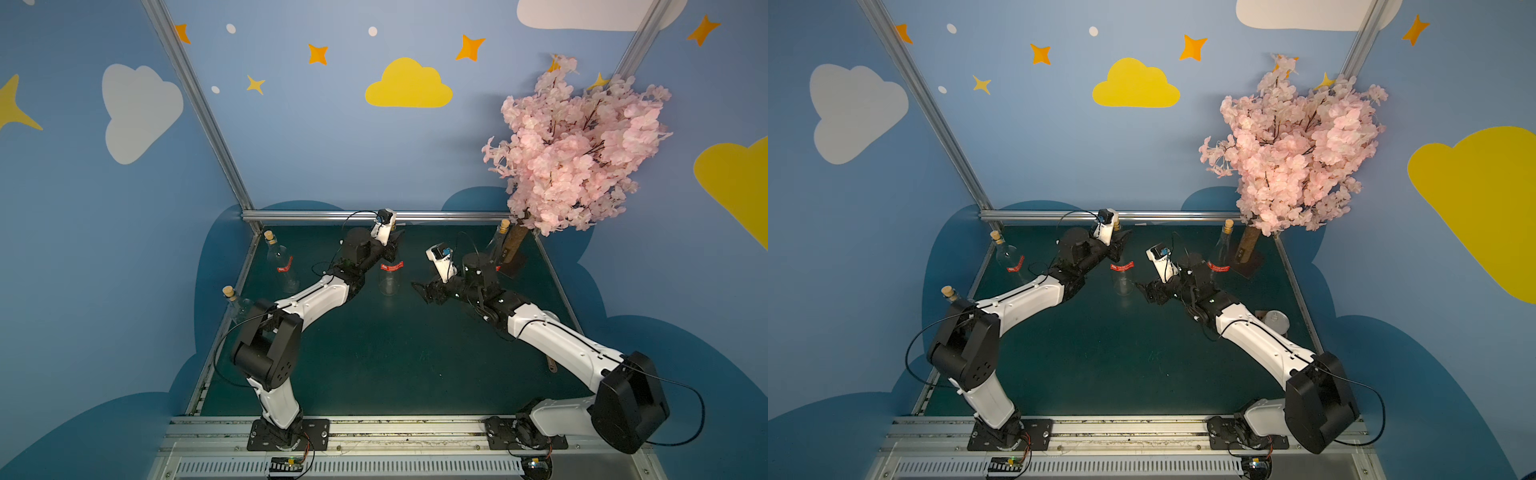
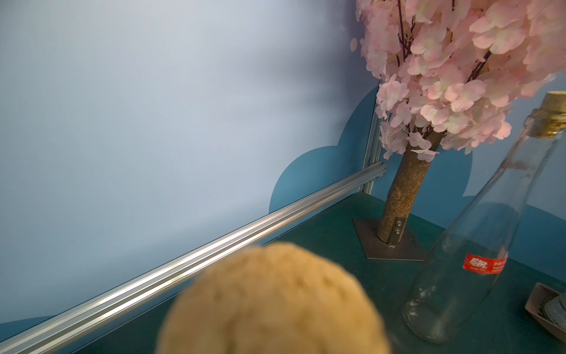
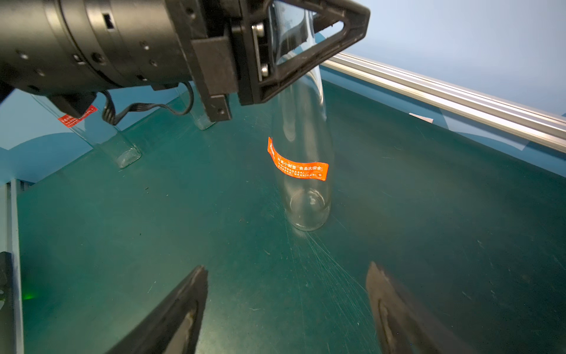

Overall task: Remove the label from the bottle
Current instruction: Move the bottle to the center of the board.

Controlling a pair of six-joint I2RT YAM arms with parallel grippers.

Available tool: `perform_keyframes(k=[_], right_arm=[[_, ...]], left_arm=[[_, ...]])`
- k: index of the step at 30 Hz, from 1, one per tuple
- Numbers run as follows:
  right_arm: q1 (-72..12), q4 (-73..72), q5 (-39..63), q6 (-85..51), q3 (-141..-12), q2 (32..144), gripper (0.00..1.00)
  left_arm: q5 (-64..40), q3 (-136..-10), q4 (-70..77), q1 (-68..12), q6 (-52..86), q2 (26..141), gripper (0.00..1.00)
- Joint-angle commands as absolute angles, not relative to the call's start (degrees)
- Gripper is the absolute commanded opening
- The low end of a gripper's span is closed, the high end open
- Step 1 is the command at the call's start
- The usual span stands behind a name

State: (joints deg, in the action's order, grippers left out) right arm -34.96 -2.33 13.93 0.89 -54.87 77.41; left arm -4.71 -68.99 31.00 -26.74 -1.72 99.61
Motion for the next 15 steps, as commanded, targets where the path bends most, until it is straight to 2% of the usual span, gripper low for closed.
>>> perform_keyframes(k=[1,5,10,15], right_arm=[[-34.76,-2.56,19.29,2.70,-53.58,74.87,0.83],[-35.13,-3.83,25.41,2.73,-51.06,72.27,0.80],[-37.89,-8.76,30.36,4.85,-44.33,68.64,0.72],[-42.65,-12.10,32.17,9.38,-39.57,66.47,0.70]], left_arm=[[-7.04,-68.31,26.58,-26.80,-1.56,94.36,0.13],[-6.29,-66.52,20.72,-28.32,-1.89,86.11,0.03],[-4.35,-59.64,16.99,-31.32,-2.07,75.08,0.03],[-2.08,-53.37,14.53,-34.54,-1.86,65.93,0.03]])
